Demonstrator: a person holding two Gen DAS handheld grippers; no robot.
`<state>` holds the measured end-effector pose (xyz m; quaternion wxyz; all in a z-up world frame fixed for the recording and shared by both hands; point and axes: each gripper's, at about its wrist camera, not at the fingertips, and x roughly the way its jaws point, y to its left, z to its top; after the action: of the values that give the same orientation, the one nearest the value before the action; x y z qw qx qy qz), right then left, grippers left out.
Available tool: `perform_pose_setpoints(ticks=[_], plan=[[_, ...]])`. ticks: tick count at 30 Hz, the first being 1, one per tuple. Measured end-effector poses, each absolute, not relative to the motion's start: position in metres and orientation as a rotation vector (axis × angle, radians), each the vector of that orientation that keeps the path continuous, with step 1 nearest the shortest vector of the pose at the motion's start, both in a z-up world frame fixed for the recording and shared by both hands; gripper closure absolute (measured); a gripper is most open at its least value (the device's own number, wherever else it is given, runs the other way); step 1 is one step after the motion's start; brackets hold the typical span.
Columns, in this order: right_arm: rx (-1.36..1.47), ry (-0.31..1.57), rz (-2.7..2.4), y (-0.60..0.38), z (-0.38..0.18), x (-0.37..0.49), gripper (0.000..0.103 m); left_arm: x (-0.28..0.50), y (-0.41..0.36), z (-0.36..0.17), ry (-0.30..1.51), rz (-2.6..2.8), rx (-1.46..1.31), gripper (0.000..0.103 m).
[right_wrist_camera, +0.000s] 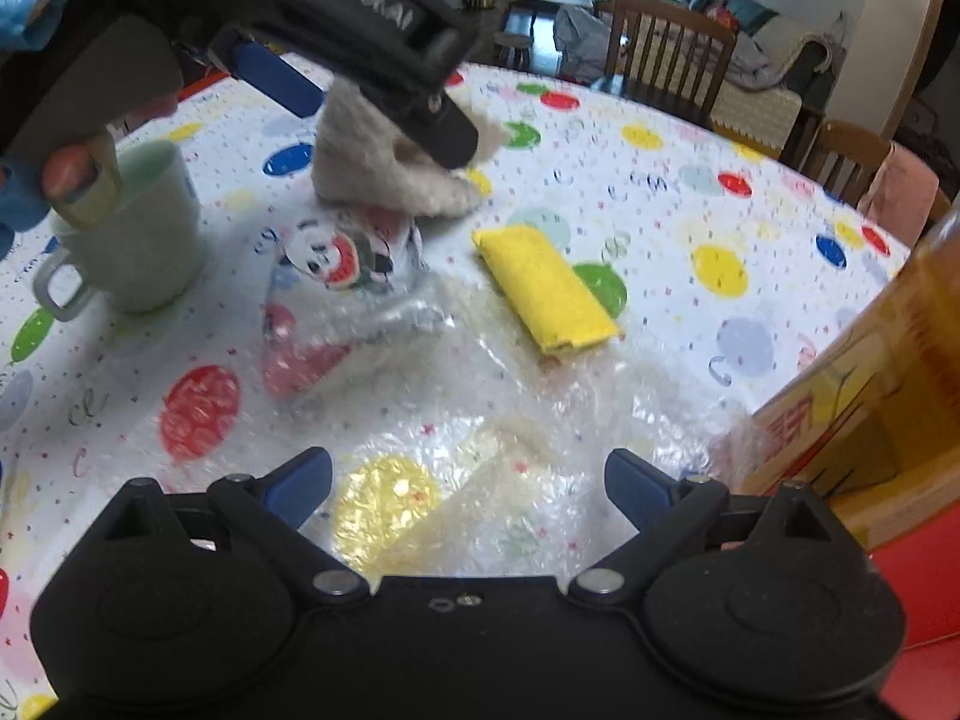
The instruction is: Organize soft objects
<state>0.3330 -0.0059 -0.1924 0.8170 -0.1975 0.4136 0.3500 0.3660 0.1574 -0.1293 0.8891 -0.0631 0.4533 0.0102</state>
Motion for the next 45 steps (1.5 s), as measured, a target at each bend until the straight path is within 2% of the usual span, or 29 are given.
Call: perform_pose_setpoints(ticks=[8,12,14,17,19,20,22,23,25,30,34,45], plan=[[-0.391,0.900,0.730,-0.012,-0.203,0.332,0.009,0.375,0.167,-0.141,0.958,0.066,-0.148,0.002],[-0.369,0.905,0.726,-0.014,-0.203,0.331,0.012,0.375,0.171,-0.145,0.971,0.077,-0.167,0.018],[-0.363,0.908,0.727,-0.014,-0.203,0.330,0.015,0.374,0.174,-0.145,0.974,0.082,-0.203,0.023],[-0.358,0.911,0.729,-0.015,-0.201,0.328,0.024,0.372,0.178,-0.144,0.967,0.094,-0.232,0.034],[-0.359,0.907,0.725,-0.016,-0.199,0.328,0.037,0.372,0.179,-0.142,0.960,0.096,-0.231,0.043],[-0.358,0.906,0.723,-0.017,-0.198,0.327,0.040,0.371,0.180,-0.140,0.958,0.098,-0.232,0.046],[-0.357,0.903,0.717,-0.018,-0.196,0.326,0.054,0.371,0.180,-0.138,0.957,0.099,-0.231,0.058],[-0.358,0.902,0.715,-0.018,-0.196,0.326,0.058,0.371,0.180,-0.138,0.958,0.102,-0.230,0.061],[-0.357,0.899,0.701,-0.018,-0.194,0.325,0.076,0.369,0.180,-0.135,0.953,0.104,-0.230,0.067],[-0.315,0.894,0.678,-0.027,-0.189,0.324,0.091,0.362,0.183,-0.125,0.922,0.103,-0.248,0.071],[-0.294,0.863,0.666,-0.036,-0.177,0.318,0.096,0.353,0.186,-0.115,0.891,0.104,-0.261,0.075],[-0.177,0.792,0.665,-0.074,-0.128,0.291,0.098,0.321,0.181,-0.080,0.809,0.057,-0.248,0.078]])
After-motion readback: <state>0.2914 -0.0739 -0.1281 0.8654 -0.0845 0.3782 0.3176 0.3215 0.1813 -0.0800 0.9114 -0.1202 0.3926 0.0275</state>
